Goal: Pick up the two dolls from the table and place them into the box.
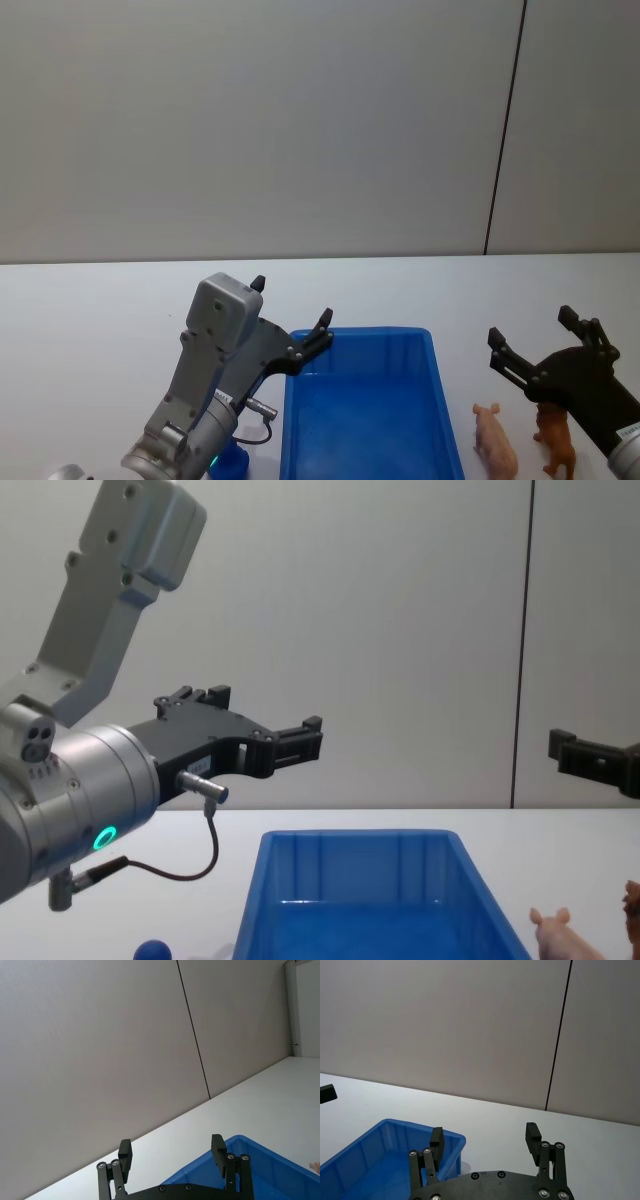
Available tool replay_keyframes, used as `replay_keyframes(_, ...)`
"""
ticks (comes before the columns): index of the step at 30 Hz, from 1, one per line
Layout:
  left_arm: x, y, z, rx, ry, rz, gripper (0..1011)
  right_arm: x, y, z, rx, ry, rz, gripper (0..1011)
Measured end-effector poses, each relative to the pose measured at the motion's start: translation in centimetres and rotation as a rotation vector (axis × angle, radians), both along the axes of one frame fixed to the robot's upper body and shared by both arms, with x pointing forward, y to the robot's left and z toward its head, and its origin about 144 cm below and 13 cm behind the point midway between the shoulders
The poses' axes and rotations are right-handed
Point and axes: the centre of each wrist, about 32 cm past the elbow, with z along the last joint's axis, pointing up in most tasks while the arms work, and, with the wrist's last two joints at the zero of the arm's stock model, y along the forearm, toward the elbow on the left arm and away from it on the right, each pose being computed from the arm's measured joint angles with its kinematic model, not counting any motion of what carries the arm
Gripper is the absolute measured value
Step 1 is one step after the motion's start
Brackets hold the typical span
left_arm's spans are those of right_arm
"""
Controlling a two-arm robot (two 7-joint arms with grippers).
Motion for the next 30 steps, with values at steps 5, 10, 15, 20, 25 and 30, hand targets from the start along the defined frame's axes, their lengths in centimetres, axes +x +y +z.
replay_keyframes(5, 0.0, 0.0, 0.0, 0.000, 0.000, 0.000, 1001, 0.0, 0.0, 0.0, -0.001, 0.001, 0.000, 1001)
replay_keyframes(10, 0.0, 0.0, 0.0, 0.000, 0.000, 0.000, 1001, -0.2, -0.3, -0.1, -0.002, 0.009, -0.009, 1001)
replay_keyframes(15, 0.0, 0.0, 0.0, 0.000, 0.000, 0.000, 1001, -0.5, -0.6, -0.3, -0.002, 0.032, -0.033, 1001)
replay_keyframes(20, 0.0, 0.0, 0.0, 0.000, 0.000, 0.000, 1001, -1.1, -0.9, -0.5, -0.007, 0.067, -0.067, 1001)
replay_keyframes(25, 0.0, 0.0, 0.0, 0.000, 0.000, 0.000, 1001, -1.7, -1.1, -0.9, -0.014, 0.104, -0.098, 1001)
replay_keyframes(30, 0.0, 0.0, 0.0, 0.000, 0.000, 0.000, 1001, -2.3, -1.4, -1.4, -0.023, 0.151, -0.137, 1001)
